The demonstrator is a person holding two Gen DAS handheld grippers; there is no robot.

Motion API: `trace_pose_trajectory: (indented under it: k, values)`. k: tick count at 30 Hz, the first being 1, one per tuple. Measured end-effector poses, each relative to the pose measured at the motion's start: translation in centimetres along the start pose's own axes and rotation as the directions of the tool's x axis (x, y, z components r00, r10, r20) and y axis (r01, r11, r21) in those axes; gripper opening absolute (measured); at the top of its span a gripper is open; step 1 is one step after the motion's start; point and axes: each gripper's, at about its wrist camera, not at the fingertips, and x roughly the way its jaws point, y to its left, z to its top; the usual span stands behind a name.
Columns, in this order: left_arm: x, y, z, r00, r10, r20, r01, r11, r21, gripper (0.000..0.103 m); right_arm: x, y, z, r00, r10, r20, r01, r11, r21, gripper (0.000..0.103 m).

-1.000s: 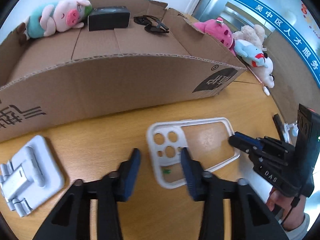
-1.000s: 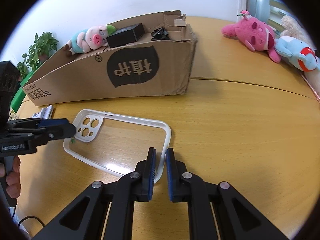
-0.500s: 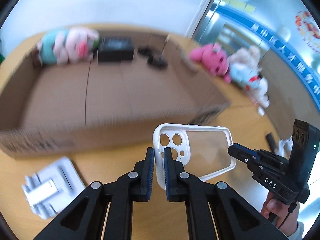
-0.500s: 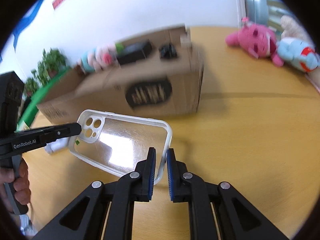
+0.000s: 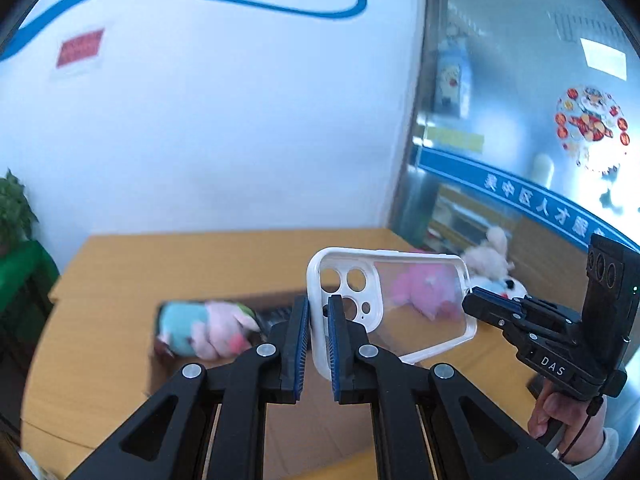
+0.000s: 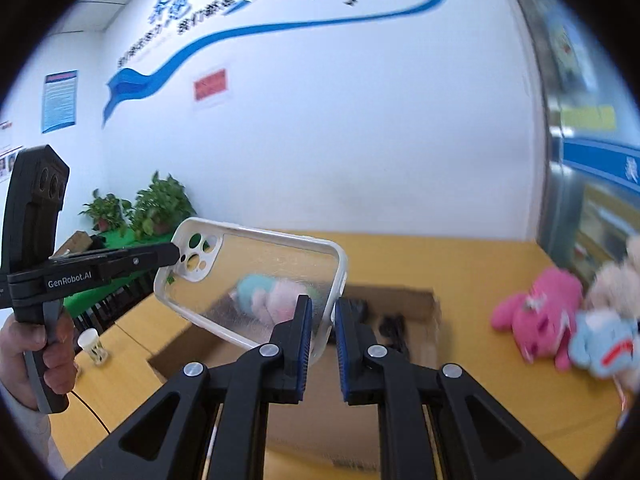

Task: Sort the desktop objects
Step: 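Lift the phone case with the left gripper over the cardboard box, then lower the phone case beside the pig and open the left gripper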

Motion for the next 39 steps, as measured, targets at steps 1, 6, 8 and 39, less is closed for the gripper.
trace_pose_trajectory:
  k: [1,6,8,39]
  values:
    - [-0.5,0.9,1.0,1.000,0.021,0.018,-0.021,1.000,-0.001,0.006,0.8,0.8,1.5,1.000,0.022,0.015,-0.021,1.000,-0.016,0.012]
    - [-0.3,5.2,4.0,0.995,0.099,0.022,-0.099,0.995,0.002,0.006,4.8,3.4,5.3,0.993,0.116,0.006,-0.115,0.992,-0.046,0.012]
    - [1.1,7.4,4.5,0.992,0.125,-0.014,-0.125,0.992,-0.004,0.006,7.4,4.3,5.9,0.989,0.149,-0.025,-0.150,0.988,-0.038,0.012]
    - [25.9,20.8,-12.7,0.666,0.198,-0.719,-0.269,0.963,0.016,0.006,34.7,2.4,-10.8,0.650,0.315,-0.692,-0.147,0.945,0.292,0.013]
